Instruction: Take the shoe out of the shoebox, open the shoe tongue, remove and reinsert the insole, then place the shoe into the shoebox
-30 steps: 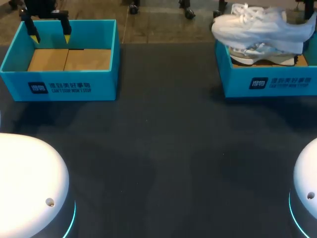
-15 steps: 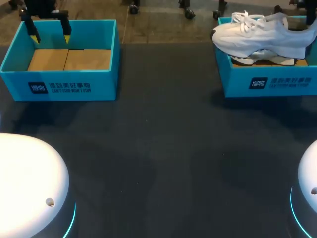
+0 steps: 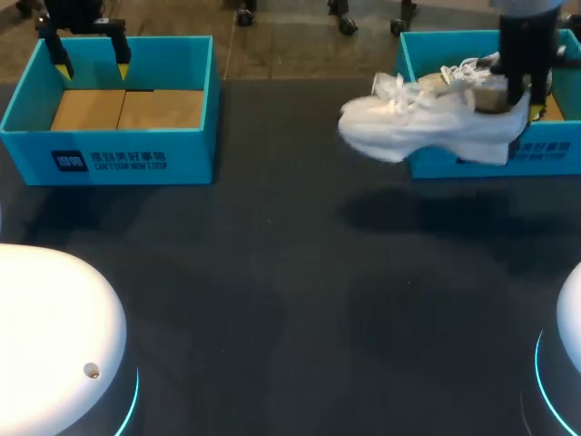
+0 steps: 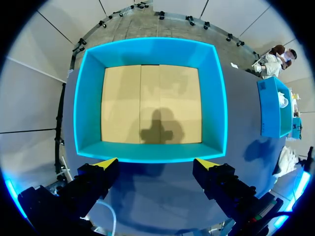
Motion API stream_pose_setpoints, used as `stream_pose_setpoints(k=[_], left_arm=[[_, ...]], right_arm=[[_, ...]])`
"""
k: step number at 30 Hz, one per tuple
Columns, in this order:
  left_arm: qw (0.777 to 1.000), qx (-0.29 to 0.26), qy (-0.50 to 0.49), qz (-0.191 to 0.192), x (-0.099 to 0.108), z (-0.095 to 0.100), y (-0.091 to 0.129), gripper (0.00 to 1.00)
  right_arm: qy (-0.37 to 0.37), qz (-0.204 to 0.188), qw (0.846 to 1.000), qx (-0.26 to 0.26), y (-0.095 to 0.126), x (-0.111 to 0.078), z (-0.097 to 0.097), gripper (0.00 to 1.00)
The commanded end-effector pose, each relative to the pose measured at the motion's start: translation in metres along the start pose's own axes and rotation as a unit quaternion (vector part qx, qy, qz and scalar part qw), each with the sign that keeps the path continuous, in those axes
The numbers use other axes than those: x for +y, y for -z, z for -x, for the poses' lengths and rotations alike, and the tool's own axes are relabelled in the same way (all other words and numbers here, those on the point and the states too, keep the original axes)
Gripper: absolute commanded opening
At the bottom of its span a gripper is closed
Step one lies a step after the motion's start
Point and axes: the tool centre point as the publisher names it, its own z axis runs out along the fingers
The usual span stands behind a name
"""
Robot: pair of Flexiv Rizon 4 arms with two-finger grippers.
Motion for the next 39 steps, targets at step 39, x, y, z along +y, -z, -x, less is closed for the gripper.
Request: stream_pose_setpoints(k=[39], left_arm=[[1.0, -0.001, 0.0, 0.001, 0.0, 0.0, 0.0, 1.0]], right_arm=[[0.002, -0.029, 0.999, 0.033, -0.049, -0.187, -0.101, 0.0]])
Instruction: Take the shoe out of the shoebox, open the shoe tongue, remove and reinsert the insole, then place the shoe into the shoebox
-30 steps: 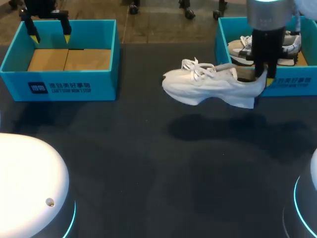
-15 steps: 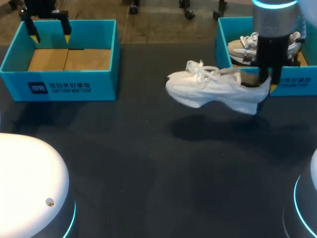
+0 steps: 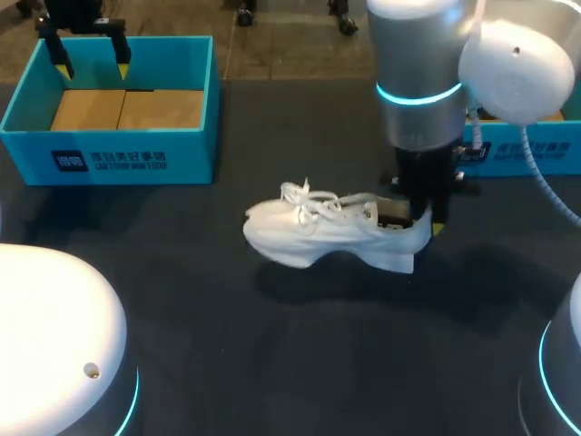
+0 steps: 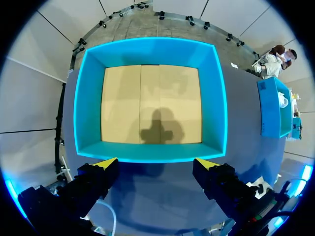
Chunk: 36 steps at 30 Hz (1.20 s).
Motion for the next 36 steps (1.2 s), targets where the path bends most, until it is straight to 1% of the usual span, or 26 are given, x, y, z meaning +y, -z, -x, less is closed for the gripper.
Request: stream_pose_setpoints(k=[1, 8, 9, 10, 13, 18, 19, 23, 24, 26, 29, 36], left_arm=[[1.0, -0.001, 0.0, 0.001, 0.0, 0.0, 0.0, 1.0], [1.0, -0.001, 0.0, 0.001, 0.0, 0.0, 0.0, 1.0], [1.0, -0.001, 0.0, 0.001, 0.0, 0.0, 0.0, 1.0], [1.0, -0.001, 0.0, 0.001, 0.0, 0.0, 0.0, 1.0], [1.0, -0.001, 0.0, 0.001, 0.0, 0.0, 0.0, 1.0], [1.0, -0.001, 0.0, 0.001, 0.0, 0.0, 0.0, 1.0], [1.0, -0.001, 0.0, 0.001, 0.0, 0.0, 0.0, 1.0], [1.0, -0.001, 0.0, 0.001, 0.0, 0.0, 0.0, 1.0], [1.0, -0.001, 0.0, 0.001, 0.0, 0.0, 0.0, 1.0], [1.0, -0.001, 0.0, 0.001, 0.0, 0.0, 0.0, 1.0], [1.0, -0.001, 0.0, 0.001, 0.0, 0.0, 0.0, 1.0], [1.0, -0.001, 0.0, 0.001, 0.0, 0.0, 0.0, 1.0]], right_arm=[[0.0, 0.0, 1.0, 0.002, 0.0, 0.001, 0.0, 0.0], [0.0, 0.0, 1.0, 0.002, 0.0, 0.001, 0.0, 0.0], [-0.001, 0.003, 1.0, -0.003, -0.002, -0.002, -0.003, 0.0], [-0.007, 0.003, 1.0, -0.022, -0.008, -0.008, -0.011, 0.0], [0.008, 0.016, 0.999, -0.032, -0.016, -0.018, -0.026, 0.0], [0.012, 0.027, 0.998, -0.061, -0.024, -0.031, -0.046, 0.0], [0.012, 0.03, 0.998, -0.06, -0.025, -0.034, -0.05, 0.0], [0.018, 0.037, 0.997, -0.062, -0.031, -0.039, -0.056, 0.0], [0.022, 0.043, 0.997, -0.063, -0.036, -0.042, -0.063, 0.0], [0.021, 0.045, 0.997, -0.067, -0.038, -0.043, -0.066, 0.0], [0.022, 0.06, 0.996, -0.069, -0.042, -0.048, -0.075, 0.0], [0.021, 0.066, 0.994, -0.081, -0.051, -0.051, -0.082, 0.0]])
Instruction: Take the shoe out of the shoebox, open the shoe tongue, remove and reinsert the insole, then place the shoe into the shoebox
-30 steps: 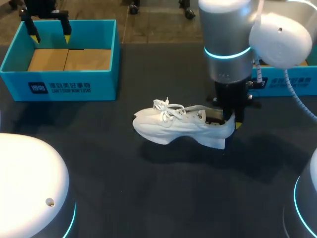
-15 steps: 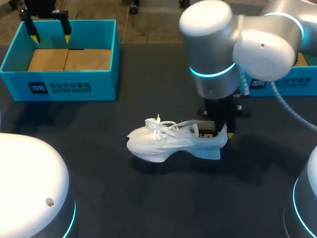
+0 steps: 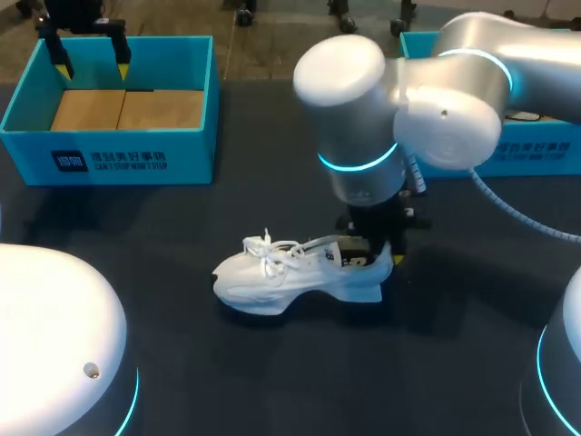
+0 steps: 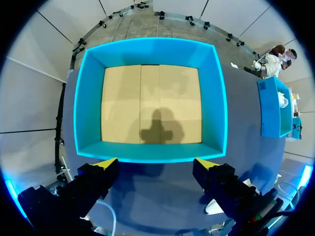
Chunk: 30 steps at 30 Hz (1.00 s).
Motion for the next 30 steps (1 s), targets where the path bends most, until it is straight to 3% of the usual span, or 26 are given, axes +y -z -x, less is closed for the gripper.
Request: stream_pose_setpoints(k=[1, 10, 30], left_arm=[[1.0, -0.001, 0.0, 0.001, 0.0, 0.0, 0.0, 1.0], [1.0, -0.001, 0.0, 0.001, 0.0, 0.0, 0.0, 1.0], [1.0, -0.001, 0.0, 0.001, 0.0, 0.0, 0.0, 1.0]], right_arm=[[-0.065, 0.016, 0.995, -0.07, -0.002, -0.012, -0.034, 0.0], [-0.04, 0.042, 0.994, -0.089, 0.003, -0.026, -0.042, 0.0], [-0.078, 0.005, 0.989, -0.125, -0.016, -0.038, -0.044, 0.0]])
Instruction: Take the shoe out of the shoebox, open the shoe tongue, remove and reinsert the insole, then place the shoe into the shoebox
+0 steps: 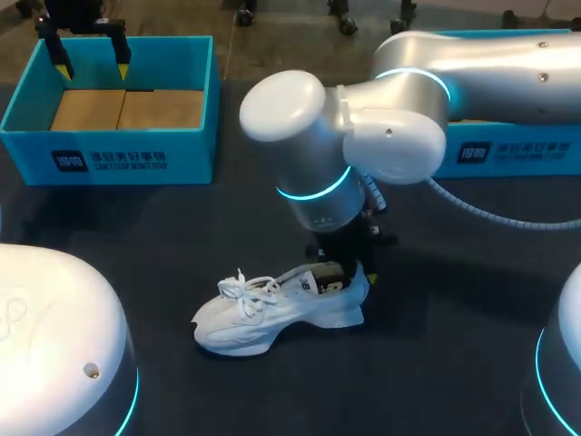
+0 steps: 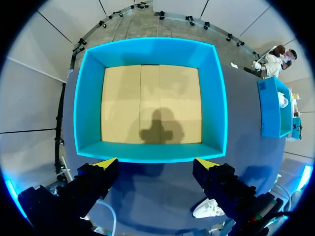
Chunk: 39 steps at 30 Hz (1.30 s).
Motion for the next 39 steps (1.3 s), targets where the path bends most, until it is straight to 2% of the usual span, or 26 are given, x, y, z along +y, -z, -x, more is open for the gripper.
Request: stream_pose_setpoints(k=[1, 14, 16, 17, 22, 25, 26, 28, 29, 31, 32, 33, 39], left_arm=[[1.0, -0.001, 0.0, 0.001, 0.0, 0.0, 0.0, 1.0], [1.0, -0.001, 0.0, 0.001, 0.0, 0.0, 0.0, 1.0], [1.0, -0.001, 0.0, 0.001, 0.0, 0.0, 0.0, 1.0], [1.0, -0.001, 0.0, 0.001, 0.0, 0.0, 0.0, 1.0], [1.0, -0.001, 0.0, 0.001, 0.0, 0.0, 0.0, 1.0], [1.0, -0.001, 0.0, 0.001, 0.0, 0.0, 0.0, 1.0], [1.0, -0.001, 0.0, 0.001, 0.0, 0.0, 0.0, 1.0], [1.0, -0.001, 0.0, 0.001, 0.0, 0.0, 0.0, 1.0], [1.0, -0.001, 0.0, 0.001, 0.0, 0.0, 0.0, 1.0], [1.0, -0.001, 0.0, 0.001, 0.0, 0.0, 0.0, 1.0], [1.0, -0.001, 0.0, 0.001, 0.0, 0.0, 0.0, 1.0], [1.0, -0.001, 0.0, 0.001, 0.0, 0.0, 0.0, 1.0], [1.0, -0.001, 0.0, 0.001, 0.0, 0.0, 0.0, 1.0]], right_arm=[[-0.156, -0.003, 0.983, -0.092, -0.004, -0.008, -0.01, 0.0], [-0.183, -0.025, 0.98, -0.075, -0.011, -0.016, -0.004, 0.0], [-0.187, -0.025, 0.98, -0.069, -0.009, -0.017, -0.001, 0.9], [-0.186, -0.021, 0.981, -0.058, -0.006, -0.018, 0.001, 1.0], [-0.185, -0.013, 0.983, -0.014, 0.012, -0.023, 0.017, 1.0], [-0.193, -0.021, 0.981, 0.01, 0.02, -0.022, 0.029, 1.0], [-0.196, -0.033, 0.979, 0.042, 0.022, -0.02, 0.038, 1.0], [-0.199, -0.037, 0.978, 0.047, 0.025, -0.019, 0.045, 1.0], [-0.187, -0.043, 0.978, 0.083, 0.027, -0.017, 0.051, 1.0], [-0.19, -0.047, 0.976, 0.094, 0.03, -0.016, 0.057, 1.0], [-0.18, -0.047, 0.975, 0.124, 0.033, -0.015, 0.063, 1.0], [-0.183, -0.049, 0.974, 0.122, 0.035, -0.015, 0.066, 1.0], [-0.132, -0.056, 0.973, 0.182, 0.043, -0.008, 0.078, 1.0]])
